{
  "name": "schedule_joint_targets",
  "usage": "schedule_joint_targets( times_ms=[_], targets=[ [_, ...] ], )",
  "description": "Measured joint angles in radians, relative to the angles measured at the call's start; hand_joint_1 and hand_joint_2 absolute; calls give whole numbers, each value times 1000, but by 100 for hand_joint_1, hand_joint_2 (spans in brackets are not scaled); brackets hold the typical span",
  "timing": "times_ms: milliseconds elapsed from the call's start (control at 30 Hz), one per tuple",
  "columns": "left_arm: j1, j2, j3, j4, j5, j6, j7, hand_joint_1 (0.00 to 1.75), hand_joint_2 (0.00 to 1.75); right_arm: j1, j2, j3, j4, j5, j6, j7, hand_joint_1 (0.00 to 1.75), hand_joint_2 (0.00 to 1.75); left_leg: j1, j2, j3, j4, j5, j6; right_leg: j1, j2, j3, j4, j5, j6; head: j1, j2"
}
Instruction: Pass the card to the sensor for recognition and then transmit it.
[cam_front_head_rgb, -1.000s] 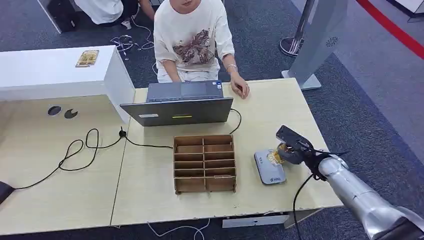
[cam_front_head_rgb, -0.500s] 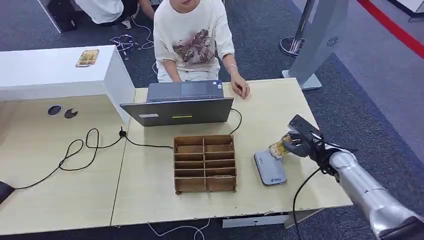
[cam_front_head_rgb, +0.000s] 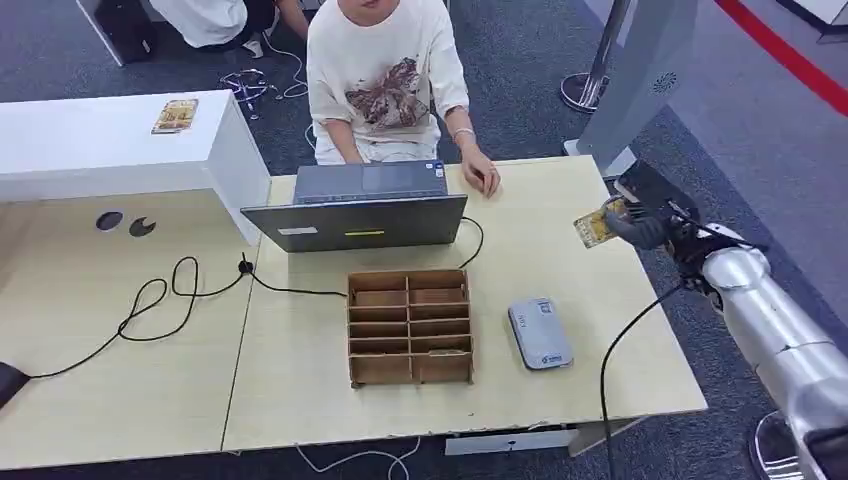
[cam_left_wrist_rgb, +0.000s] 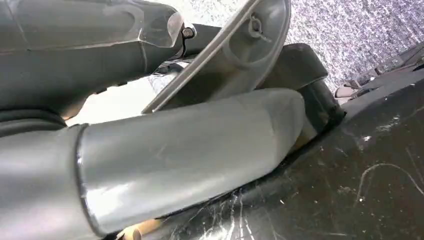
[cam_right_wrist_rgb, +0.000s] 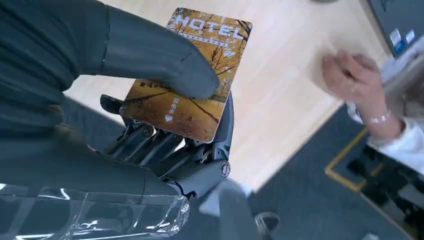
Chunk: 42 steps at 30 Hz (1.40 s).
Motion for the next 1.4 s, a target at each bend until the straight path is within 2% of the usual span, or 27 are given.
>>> schedule_joint_targets(
  times_ms=[133,200,333,433,567,667,933,1400],
  targets=[
    [0,-1,5,0,-3,0,5,0,0,-59,35,42,-41,214,-148,37,175,175,0,0,0,0,0,0,0,0,0,0,0,0,0,0],
    [0,-1,5,0,-5,0,5,0,0,-85,54,58,-65,320,-196,51,175,175,0,0,0,0,1,0,0,0,0,1,0,0,0,0],
    [-1,-1,5,0,-14,0,6,0,0,-157,99,90,-104,502,-220,57,175,175,0,0,0,0,1,0,0,1,-1,1,0,0,0,0],
    [-1,0,5,0,-21,0,5,0,0,-224,133,123,-120,578,-189,15,175,175,0,1,0,0,1,0,0,1,-1,1,0,0,0,0],
    [-1,0,5,0,-29,-2,3,0,0,-321,184,174,-118,579,-96,-23,175,175,0,0,-1,0,1,-1,0,1,-1,1,0,0,1,0],
    [-1,1,5,0,-38,-2,-1,0,0,-387,233,213,-97,575,-70,-22,175,175,0,1,0,0,1,-1,0,1,-1,1,0,0,0,0],
    [-2,1,5,0,-58,-3,-4,0,0,-480,349,291,4,594,-88,-3,175,175,0,0,0,0,1,-1,0,0,-1,1,0,0,0,0],
    [-2,1,5,0,-73,-3,-2,0,0,-491,421,327,118,608,-140,-2,175,175,0,0,-1,0,1,-1,0,0,-1,0,0,0,0,0]
  ],
)
